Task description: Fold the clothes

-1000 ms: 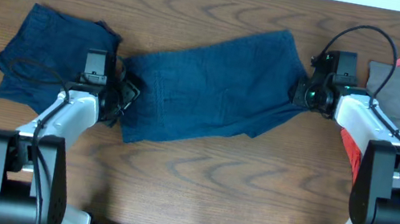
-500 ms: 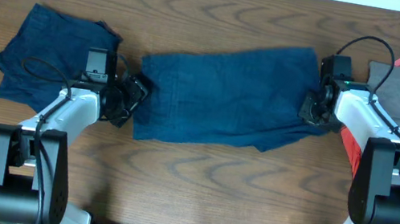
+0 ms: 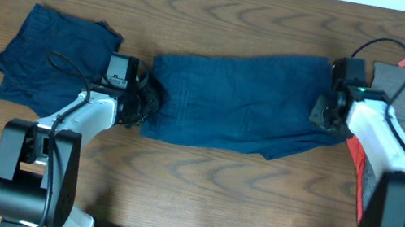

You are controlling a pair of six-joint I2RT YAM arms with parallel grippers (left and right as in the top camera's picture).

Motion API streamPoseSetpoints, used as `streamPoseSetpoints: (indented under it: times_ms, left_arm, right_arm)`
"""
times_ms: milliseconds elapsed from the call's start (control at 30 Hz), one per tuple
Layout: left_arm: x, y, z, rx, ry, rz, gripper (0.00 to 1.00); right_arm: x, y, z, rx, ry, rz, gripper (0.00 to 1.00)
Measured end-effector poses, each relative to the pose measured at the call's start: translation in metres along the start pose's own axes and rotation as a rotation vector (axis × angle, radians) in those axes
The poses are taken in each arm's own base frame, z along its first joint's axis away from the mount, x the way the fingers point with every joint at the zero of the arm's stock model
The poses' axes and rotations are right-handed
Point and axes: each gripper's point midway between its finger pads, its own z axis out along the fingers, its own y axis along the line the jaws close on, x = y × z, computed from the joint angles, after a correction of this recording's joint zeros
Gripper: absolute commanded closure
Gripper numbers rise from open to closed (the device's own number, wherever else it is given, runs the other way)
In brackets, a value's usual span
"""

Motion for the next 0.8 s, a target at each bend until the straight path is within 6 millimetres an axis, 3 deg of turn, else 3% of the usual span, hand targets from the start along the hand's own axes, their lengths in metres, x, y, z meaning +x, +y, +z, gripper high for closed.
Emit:
streamPoseSetpoints:
  times_ms: [67,167,367,600,800]
  left_arm:
    - [0.000,-0.001,0.000,0.004,-0.002,0.016,0.94]
    - [-0.001,-0.004,0.000,0.019,-0.005,0.060,0.94]
    - [0.007,-0.009,-0.020,0.032,0.008,0.152,0.94]
    - [0.018,-0.032,-0.084,0.098,-0.040,0.230,0.94]
    - [0.021,-0.052,-0.127,0.193,-0.125,0.279,0.94]
  right_arm:
    - [-0.008,0.010,-0.018,-0.068,-0.043,-0.013,0.70]
    - [-0.012,0.031,-0.041,-0.204,-0.080,-0.078,0.85]
    - [0.013,0.082,-0.052,-0.405,-0.024,-0.255,0.98]
    - [0.044,0.135,-0.039,-0.510,0.037,-0.407,0.99]
    - [0.092,0.184,-0.008,-0.564,0.133,-0.547,0.99]
